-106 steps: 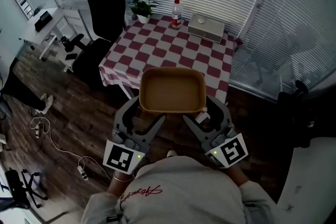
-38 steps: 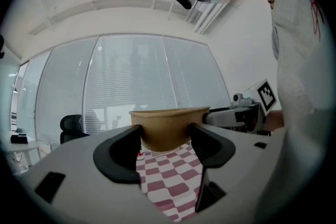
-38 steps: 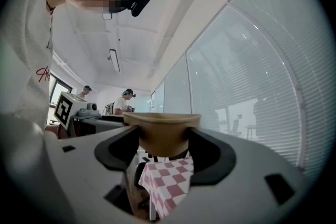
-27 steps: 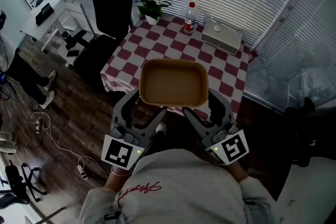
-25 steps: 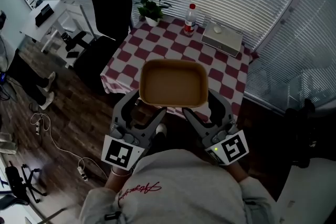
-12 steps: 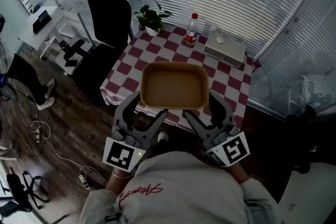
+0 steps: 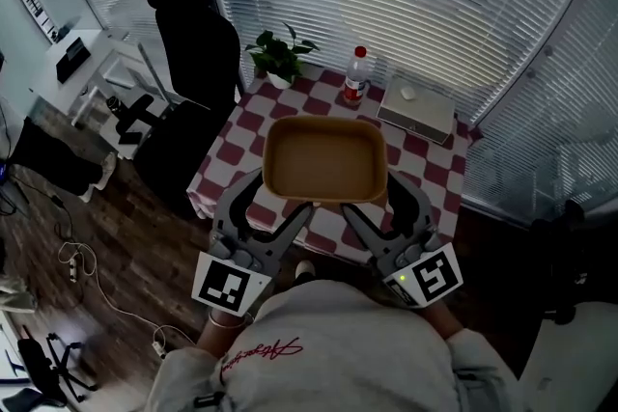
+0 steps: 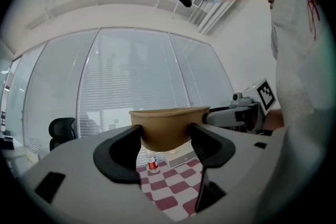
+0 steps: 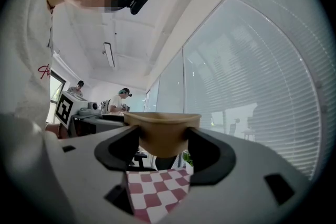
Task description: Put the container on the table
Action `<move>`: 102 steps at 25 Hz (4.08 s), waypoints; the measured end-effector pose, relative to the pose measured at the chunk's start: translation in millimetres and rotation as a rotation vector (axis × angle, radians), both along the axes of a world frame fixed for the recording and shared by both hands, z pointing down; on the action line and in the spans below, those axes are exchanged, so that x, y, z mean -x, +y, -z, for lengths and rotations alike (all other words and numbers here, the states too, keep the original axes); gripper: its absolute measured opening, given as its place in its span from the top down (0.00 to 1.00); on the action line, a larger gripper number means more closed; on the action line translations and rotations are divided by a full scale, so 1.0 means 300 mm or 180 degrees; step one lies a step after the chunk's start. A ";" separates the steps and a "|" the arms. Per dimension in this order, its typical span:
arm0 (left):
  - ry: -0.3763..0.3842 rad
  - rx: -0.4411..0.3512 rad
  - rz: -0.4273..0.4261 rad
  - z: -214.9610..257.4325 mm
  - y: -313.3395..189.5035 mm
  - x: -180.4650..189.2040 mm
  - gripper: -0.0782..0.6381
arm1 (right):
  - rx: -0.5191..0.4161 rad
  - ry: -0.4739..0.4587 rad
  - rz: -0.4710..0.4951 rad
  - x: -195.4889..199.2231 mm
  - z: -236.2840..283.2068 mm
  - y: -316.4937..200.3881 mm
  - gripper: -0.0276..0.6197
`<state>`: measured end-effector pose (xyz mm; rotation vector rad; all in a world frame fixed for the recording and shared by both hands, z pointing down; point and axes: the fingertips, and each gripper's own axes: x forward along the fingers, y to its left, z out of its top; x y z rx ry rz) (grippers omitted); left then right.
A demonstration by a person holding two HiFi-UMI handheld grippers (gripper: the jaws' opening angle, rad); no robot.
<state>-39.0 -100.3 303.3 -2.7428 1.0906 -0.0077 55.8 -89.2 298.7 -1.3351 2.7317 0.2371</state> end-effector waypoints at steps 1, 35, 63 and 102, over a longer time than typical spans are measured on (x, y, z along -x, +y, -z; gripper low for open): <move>0.0006 -0.0005 -0.0007 0.002 -0.017 0.003 0.48 | 0.0000 0.0001 -0.0009 0.003 0.000 -0.016 0.51; -0.0046 0.0033 -0.0041 -0.022 -0.346 -0.014 0.48 | 0.0114 0.0034 -0.0033 -0.012 -0.022 -0.346 0.51; -0.0116 0.0273 0.0109 -0.178 -0.406 -0.014 0.48 | 0.0414 0.0186 0.0078 -0.012 -0.187 -0.418 0.51; -0.0247 0.0620 0.0094 -0.432 -0.443 -0.028 0.48 | 0.0791 0.0375 0.0060 -0.027 -0.435 -0.445 0.51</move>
